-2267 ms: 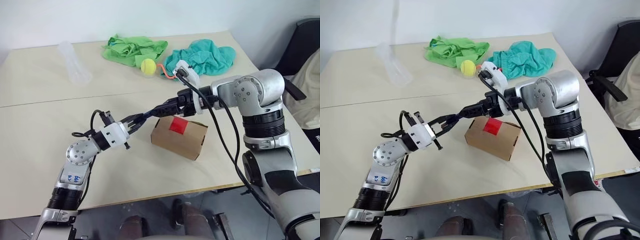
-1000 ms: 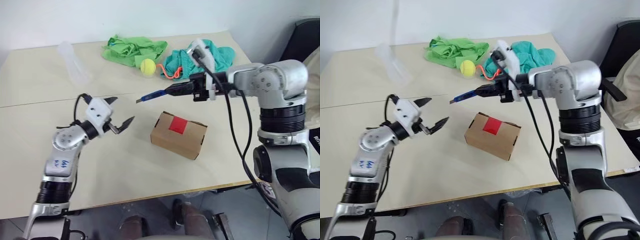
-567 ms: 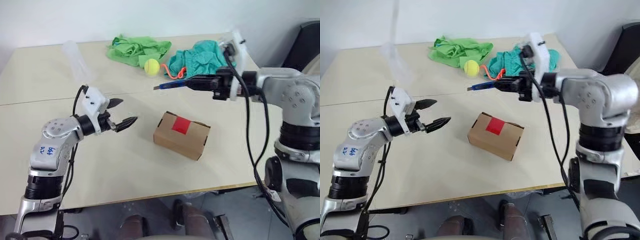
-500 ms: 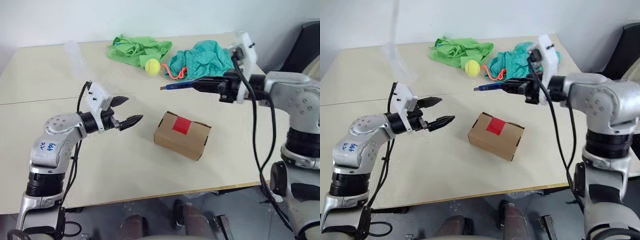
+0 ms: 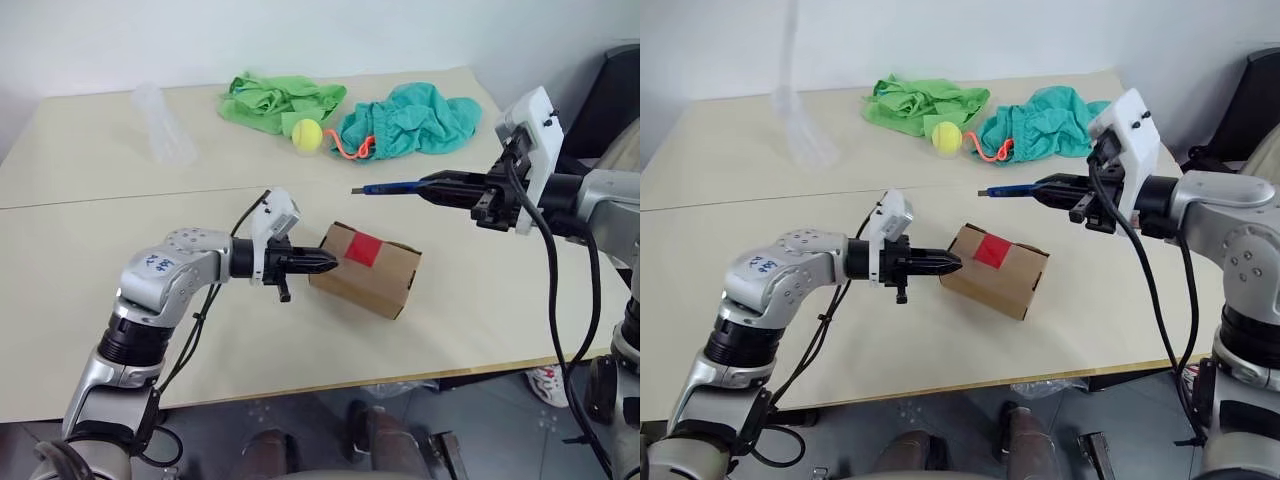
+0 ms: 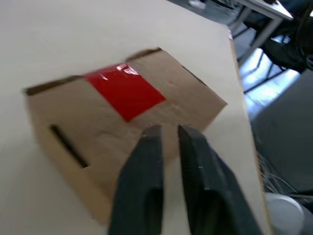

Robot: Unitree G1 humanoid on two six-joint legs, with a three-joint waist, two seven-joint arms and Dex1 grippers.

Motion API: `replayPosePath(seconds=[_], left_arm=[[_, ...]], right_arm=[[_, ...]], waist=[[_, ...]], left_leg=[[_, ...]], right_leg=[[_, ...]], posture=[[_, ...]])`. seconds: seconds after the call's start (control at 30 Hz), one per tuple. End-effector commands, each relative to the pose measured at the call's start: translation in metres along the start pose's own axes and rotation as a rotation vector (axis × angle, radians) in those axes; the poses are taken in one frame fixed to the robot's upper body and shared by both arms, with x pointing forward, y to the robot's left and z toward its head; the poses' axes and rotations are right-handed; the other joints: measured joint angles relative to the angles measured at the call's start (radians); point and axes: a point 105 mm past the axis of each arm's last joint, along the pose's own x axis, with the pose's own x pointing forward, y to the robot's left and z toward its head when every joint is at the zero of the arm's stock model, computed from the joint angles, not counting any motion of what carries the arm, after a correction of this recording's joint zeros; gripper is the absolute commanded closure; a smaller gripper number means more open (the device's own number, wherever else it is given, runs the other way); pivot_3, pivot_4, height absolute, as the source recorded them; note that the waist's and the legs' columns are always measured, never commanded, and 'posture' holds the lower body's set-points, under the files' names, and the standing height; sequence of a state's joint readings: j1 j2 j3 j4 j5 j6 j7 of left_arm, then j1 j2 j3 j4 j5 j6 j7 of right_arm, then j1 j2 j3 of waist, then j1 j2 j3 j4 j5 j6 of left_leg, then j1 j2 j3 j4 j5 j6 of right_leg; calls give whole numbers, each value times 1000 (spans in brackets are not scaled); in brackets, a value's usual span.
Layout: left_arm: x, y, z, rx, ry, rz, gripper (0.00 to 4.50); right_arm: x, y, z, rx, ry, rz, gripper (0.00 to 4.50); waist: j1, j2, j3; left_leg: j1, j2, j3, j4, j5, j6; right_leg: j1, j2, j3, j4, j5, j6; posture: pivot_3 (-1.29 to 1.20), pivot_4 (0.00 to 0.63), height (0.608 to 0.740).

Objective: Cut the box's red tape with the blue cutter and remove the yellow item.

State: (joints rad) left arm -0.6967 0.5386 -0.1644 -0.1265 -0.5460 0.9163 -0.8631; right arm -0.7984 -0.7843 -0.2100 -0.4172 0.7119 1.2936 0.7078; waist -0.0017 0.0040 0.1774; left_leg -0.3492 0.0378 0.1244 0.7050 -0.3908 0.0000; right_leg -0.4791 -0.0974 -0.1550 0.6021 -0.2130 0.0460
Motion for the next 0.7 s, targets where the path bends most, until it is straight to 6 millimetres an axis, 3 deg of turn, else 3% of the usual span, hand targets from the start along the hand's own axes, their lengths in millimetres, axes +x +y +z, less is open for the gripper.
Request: replayPosePath(seconds=[0.03, 0.3, 0.7], left_arm=[[10, 4, 3, 33, 30, -8, 4500], [24, 18, -6, 58, 92, 16, 4500], [21, 19, -7, 68, 129, -2, 4500]], right_arm=[[-2, 7, 2, -85, 14, -13, 4349], [10, 11, -8, -139, 56, -9, 4349], [23, 7, -19, -153, 92, 6, 4349]], waist=[[1, 0, 0], [2, 0, 0], [2, 0, 0]], left_leg=[[0, 0, 0, 0, 0, 0], [-2, 0, -2, 8, 1, 0], [-2, 0, -3, 12, 1, 1]], right_leg=[[0, 0, 0, 0, 0, 0], [0, -1, -1, 4, 1, -2], [1, -2, 0, 7, 4, -3]], posture=[[0, 150, 740], [0, 150, 740], [0, 150, 740]])
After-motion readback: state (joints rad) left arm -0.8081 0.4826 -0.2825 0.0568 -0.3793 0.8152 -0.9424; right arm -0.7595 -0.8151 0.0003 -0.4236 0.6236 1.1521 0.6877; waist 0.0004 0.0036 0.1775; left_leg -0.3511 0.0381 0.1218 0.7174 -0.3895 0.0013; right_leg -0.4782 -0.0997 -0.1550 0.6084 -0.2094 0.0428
